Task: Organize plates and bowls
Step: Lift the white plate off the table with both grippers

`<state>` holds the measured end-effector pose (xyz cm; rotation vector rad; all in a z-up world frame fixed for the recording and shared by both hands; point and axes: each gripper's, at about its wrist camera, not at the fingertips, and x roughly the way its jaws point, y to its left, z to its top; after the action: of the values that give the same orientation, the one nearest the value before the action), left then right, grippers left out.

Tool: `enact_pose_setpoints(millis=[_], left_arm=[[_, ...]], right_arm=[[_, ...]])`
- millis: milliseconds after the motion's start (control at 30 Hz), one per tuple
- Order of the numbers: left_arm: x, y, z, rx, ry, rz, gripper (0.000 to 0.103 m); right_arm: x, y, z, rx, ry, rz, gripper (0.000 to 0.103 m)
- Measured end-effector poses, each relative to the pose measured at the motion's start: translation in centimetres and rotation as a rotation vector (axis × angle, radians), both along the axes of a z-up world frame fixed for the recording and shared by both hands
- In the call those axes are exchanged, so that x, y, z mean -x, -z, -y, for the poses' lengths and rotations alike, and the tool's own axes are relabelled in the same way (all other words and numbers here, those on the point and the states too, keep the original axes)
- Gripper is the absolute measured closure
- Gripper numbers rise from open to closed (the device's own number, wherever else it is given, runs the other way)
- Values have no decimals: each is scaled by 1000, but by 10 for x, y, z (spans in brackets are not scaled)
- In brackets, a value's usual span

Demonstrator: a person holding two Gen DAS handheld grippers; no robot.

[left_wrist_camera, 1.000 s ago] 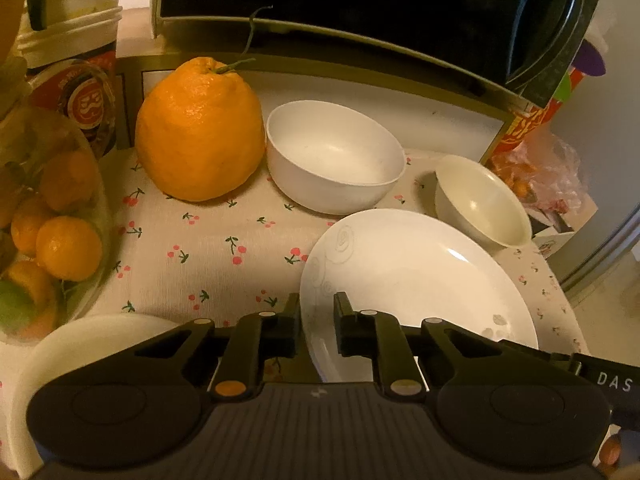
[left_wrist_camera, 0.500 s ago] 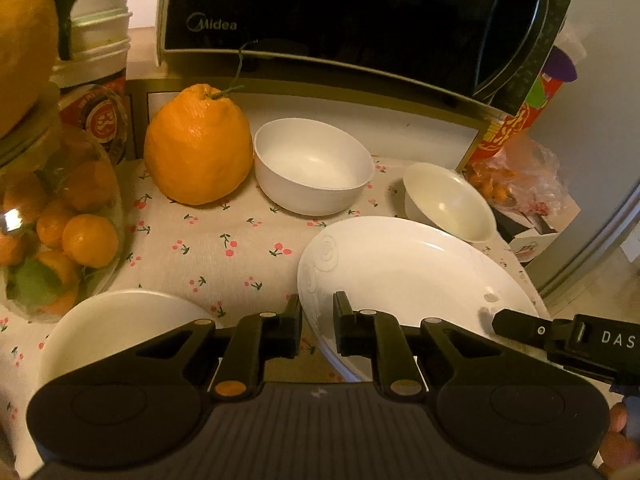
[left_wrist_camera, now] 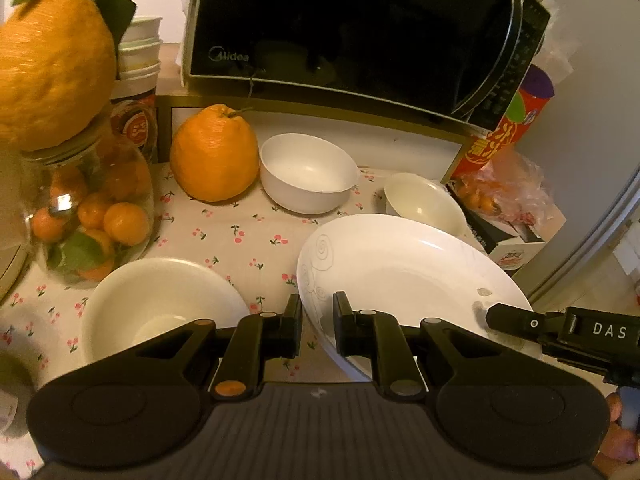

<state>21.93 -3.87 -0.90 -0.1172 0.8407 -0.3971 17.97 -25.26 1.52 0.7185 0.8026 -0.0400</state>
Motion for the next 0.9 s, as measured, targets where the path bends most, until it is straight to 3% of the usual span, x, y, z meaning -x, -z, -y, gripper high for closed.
enact_pose_setpoints(millis=[900], left_arm=[[77, -20, -48, 50, -81, -9, 89]], right_arm=[[45, -41, -37, 33, -148, 55, 81]])
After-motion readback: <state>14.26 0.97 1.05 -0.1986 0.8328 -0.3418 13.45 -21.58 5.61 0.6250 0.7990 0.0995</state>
